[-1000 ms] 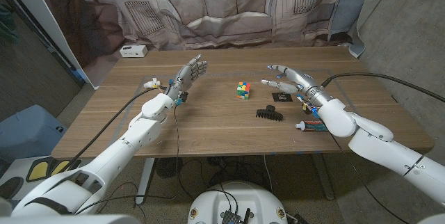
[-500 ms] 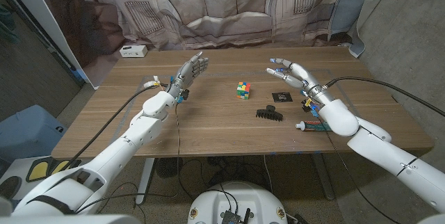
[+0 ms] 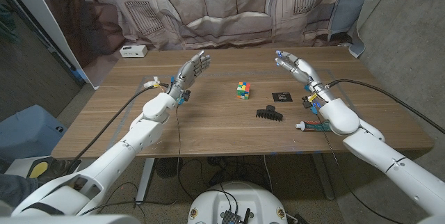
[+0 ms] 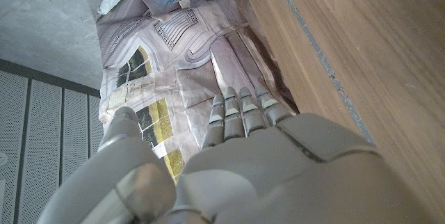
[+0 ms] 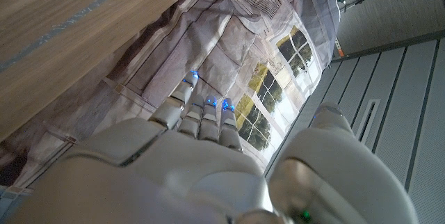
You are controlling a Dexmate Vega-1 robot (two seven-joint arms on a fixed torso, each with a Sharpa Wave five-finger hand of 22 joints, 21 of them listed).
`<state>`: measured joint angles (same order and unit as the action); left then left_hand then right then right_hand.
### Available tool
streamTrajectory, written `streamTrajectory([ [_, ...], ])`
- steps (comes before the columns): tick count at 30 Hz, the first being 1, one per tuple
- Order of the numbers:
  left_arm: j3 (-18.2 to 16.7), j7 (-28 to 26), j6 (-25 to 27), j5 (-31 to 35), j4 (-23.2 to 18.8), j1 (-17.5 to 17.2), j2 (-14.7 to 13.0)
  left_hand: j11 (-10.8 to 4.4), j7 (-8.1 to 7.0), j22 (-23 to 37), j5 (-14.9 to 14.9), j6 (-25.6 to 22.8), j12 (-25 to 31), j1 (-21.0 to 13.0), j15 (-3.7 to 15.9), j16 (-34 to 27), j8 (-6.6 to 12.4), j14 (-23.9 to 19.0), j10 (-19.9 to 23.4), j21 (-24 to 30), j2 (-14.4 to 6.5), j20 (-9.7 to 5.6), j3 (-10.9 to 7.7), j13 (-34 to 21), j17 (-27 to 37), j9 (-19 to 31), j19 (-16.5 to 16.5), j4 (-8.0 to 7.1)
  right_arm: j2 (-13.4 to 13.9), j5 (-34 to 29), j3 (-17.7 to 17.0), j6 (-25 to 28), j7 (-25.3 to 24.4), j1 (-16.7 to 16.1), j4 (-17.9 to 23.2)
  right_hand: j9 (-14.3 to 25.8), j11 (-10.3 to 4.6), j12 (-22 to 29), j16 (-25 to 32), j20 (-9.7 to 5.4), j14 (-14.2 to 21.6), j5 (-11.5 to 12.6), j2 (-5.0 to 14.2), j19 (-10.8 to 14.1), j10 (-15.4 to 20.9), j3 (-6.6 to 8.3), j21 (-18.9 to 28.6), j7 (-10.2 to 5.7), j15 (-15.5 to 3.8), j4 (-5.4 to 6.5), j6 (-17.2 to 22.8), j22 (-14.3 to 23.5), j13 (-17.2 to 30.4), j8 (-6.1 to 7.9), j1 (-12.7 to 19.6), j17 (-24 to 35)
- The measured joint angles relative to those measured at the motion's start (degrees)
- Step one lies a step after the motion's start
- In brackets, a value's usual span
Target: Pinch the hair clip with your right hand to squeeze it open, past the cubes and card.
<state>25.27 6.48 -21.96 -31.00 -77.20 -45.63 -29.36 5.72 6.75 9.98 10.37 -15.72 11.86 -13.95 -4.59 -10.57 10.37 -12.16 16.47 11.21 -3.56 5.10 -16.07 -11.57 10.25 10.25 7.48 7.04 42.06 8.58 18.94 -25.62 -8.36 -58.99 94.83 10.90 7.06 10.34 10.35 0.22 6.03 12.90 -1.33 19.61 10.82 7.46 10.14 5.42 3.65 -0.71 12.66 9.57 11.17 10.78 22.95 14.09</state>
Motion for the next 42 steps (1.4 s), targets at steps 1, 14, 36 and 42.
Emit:
streamTrajectory([
  [1, 0.04, -0.35, -0.14, 0.2, -0.43, -0.34, 0.09, 0.0, 0.0, 0.0, 0.0, 0.0, 0.0, 0.0, 0.0, 0.0, 0.0, 0.0, 0.0, 0.0, 0.0, -0.22, 0.0, 0.0, 0.0, 0.0, -0.22, 0.0, -0.28, 3.4, -0.07, -1.62, 2.1, 0.34, -0.73, 0.0, 0.0, 0.0, 0.0, 0.19, -0.03, 0.0, -0.02, -0.18, 0.0, 0.0, 0.0, 0.0, 0.03, 0.0, 0.0, 0.0, 0.0, 0.0, -0.02, 0.0],
  [14, 0.05, -3.08, -0.83, 0.65, -1.17, -1.25, 0.82, -0.09, -0.01, 0.0, 0.0, 0.82, 0.0, 0.0, -0.12, 0.0, 0.0, 0.47, -0.53, 0.0, 0.0, -0.3, 0.0, 0.0, 0.0, 0.0, -0.3, 0.0, -3.58, 12.74, -0.63, -5.27, 8.65, 3.9, -9.26, 0.0, 0.02, 0.0, 0.0, 0.53, -1.26, 0.0, -0.31, -1.16, -1.25, -0.62, 0.0, 1.35, 0.83, 0.21, -1.39, 0.01, -0.19, -0.41, -1.08, -0.26],
  [36, -0.39, -4.03, -0.05, 0.31, -1.3, -1.82, 1.36, -0.02, 0.3, 0.0, 0.0, 2.36, -0.21, 0.0, -0.51, 0.22, -0.22, 1.53, -1.47, -0.34, 0.0, -0.16, 0.0, 0.0, 0.0, 0.0, -1.06, 0.0, -6.99, 31.98, -0.98, -4.83, 24.67, 6.55, -17.46, -0.25, -0.01, 0.0, 0.01, 0.61, -5.47, 0.0, -0.92, -6.15, -5.34, -1.79, -0.2, 0.72, 0.52, 0.93, -5.42, 0.18, -0.25, -0.63, -3.64, -0.8],
  [42, -0.39, -4.07, 0.31, 0.22, -1.49, -2.06, 1.02, -0.3, 0.09, 0.0, 0.0, 2.57, -0.21, 0.0, -0.47, 0.22, -0.22, 2.11, -1.75, -0.34, 0.0, -0.16, 0.0, 0.0, 0.0, 0.0, -1.06, 0.0, -7.84, 33.72, -0.79, -3.89, 26.7, 6.94, -18.6, -0.25, 0.0, 0.0, 0.01, 0.41, -5.55, 0.0, -0.99, -6.53, -5.33, -1.79, -0.2, 0.72, 0.43, 0.93, -5.42, 0.18, -0.52, -0.63, -4.16, -0.8],
])
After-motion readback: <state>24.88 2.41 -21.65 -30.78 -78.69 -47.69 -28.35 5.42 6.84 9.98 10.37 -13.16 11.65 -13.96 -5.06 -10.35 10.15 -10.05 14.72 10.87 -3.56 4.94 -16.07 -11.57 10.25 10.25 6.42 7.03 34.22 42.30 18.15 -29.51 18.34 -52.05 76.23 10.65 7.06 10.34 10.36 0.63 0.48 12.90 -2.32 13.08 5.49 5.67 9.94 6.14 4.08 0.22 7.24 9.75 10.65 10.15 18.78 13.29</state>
